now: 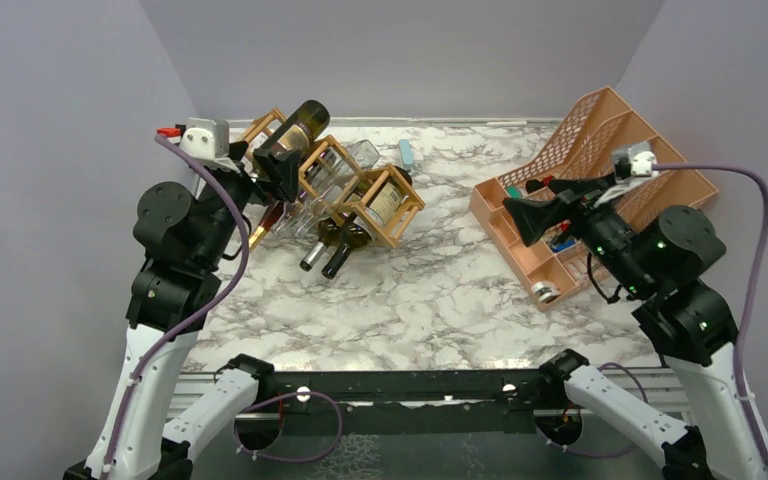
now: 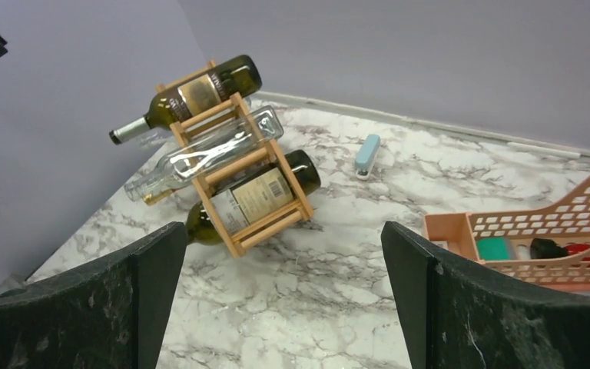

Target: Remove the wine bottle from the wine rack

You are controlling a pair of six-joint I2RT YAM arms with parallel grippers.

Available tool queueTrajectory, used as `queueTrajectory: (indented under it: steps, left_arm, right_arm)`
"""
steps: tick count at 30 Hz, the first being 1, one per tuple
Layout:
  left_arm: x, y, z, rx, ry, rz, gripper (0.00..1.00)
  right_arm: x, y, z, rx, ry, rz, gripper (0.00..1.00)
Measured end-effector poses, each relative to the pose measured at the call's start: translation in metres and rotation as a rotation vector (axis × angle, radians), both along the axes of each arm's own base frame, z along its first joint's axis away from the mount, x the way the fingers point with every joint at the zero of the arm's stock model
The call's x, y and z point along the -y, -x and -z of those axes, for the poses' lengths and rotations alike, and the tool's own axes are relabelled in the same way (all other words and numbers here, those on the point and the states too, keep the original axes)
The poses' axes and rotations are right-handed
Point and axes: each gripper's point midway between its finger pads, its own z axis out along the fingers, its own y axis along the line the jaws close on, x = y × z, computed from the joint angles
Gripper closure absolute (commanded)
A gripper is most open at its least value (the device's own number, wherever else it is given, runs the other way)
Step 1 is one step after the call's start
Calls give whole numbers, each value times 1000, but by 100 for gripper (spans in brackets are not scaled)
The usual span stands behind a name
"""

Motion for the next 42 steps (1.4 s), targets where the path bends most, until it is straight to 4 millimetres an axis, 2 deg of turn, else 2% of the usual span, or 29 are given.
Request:
queueTrajectory:
  steps: [7, 14, 23, 33, 36, 39, 42]
  left_arm:
    - [19, -10, 31, -76, -18, 41, 1]
    - [34, -17, 63, -151, -39, 67, 1]
    - [46, -23, 83, -203, -63, 88, 1]
    - [55, -42, 136, -426, -196, 88, 1]
    - [53, -40, 141, -456, -229, 90, 1]
    - [49, -42, 136, -466, -248, 87, 1]
    - [33, -51, 130, -478, -241, 68, 1]
  right_arm:
    - [-44, -20, 41, -73, 58, -63, 0]
    - [-75, -35, 75, -118, 116, -57, 0]
    - [-94, -45, 95, -132, 166, -35, 1]
    - [-108, -59, 125, -205, 260, -15, 1]
    - [-107, -58, 127, -208, 274, -17, 1]
    - [-108, -58, 128, -203, 284, -23, 1]
    - [-110, -57, 129, -203, 294, -38, 1]
